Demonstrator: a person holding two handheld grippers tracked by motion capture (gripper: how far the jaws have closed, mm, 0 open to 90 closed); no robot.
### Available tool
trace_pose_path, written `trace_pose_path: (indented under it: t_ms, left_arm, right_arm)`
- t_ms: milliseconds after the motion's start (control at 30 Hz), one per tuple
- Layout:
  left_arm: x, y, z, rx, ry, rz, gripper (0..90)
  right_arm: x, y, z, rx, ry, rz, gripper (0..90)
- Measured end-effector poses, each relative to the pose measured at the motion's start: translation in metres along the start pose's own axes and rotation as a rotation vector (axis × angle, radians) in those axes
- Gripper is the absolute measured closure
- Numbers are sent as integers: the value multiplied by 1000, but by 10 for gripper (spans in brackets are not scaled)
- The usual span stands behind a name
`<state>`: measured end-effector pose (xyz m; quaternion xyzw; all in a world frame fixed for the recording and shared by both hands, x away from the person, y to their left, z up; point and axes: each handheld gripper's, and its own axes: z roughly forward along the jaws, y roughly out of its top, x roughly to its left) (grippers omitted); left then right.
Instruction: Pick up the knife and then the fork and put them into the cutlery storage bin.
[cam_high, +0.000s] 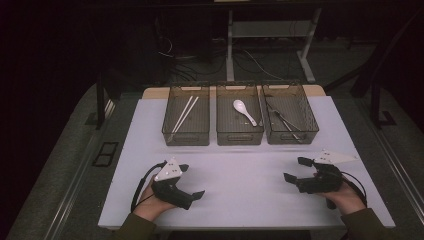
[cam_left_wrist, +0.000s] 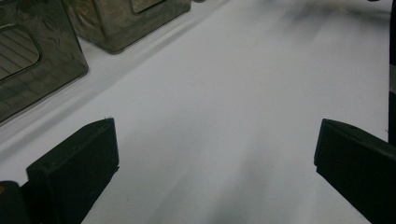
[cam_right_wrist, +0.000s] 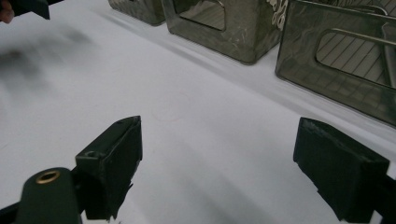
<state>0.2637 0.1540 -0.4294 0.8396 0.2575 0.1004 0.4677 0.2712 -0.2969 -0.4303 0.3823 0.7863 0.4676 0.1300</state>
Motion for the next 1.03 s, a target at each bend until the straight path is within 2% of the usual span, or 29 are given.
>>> trace_pose_path:
  t_ms: [200, 267, 333, 367, 533, 633, 933, 1033]
  left_arm:
    - [0, 0, 0, -1, 0, -1, 0]
    - [0, 0, 0, 0, -1, 0, 0]
    - [0, 0, 0, 0, 0, -1, 0]
    - [0, 0, 0, -1, -1, -1, 0]
    - [0, 0, 0, 7, -2, 5, 0]
    - [0, 0, 0, 7, -4, 5, 0]
    - [-1, 0, 1, 9, -4, 7, 0]
    - [0, -1, 2, 26, 2, 9, 0]
  right_arm:
    - [3, -6, 0, 14, 0, -1, 156]
    - [5, -9, 1, 16, 15, -11, 117]
    - [6, -10, 2, 28, 49, -18, 111]
    - [7, -11, 3, 32, 50, -29, 111]
    - [10, -15, 5, 58, 31, -45, 111]
    - [9, -16, 5, 66, 22, -34, 111]
    - [9, -15, 4, 63, 17, -30, 111]
    - [8, -15, 4, 63, 17, -33, 111]
